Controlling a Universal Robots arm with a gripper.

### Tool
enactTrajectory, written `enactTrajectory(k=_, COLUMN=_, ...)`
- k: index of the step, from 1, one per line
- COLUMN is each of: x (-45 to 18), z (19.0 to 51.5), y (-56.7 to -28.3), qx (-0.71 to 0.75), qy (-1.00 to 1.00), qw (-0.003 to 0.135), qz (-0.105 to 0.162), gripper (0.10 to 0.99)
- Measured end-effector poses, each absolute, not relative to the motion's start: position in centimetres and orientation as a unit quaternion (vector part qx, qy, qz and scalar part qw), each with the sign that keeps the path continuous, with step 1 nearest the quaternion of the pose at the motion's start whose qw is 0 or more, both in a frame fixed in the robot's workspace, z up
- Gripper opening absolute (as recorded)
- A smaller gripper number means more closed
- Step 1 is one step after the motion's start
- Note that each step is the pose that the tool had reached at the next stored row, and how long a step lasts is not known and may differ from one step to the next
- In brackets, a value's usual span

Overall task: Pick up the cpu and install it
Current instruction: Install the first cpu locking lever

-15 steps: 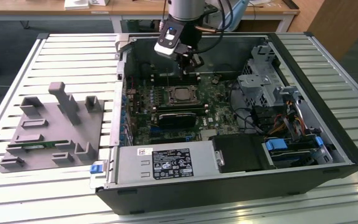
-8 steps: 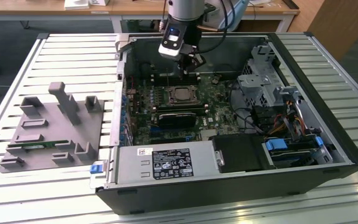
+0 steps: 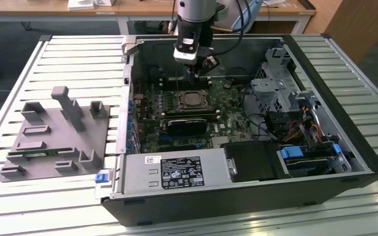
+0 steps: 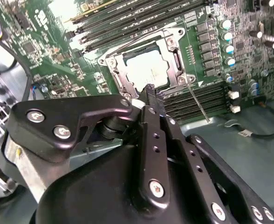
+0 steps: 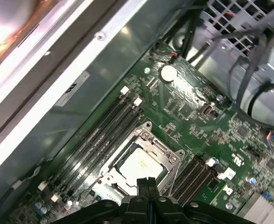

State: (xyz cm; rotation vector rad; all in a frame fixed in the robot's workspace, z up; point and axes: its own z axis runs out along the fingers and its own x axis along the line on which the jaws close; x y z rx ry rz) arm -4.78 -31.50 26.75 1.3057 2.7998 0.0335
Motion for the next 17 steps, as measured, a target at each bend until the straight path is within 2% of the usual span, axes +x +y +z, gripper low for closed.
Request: enactTrajectory(k=17, x=-4.78, z=26.74, y=-31.50, qx=0.331, qy=0.943, qw=0.025, qz=0.013, gripper=0.106)
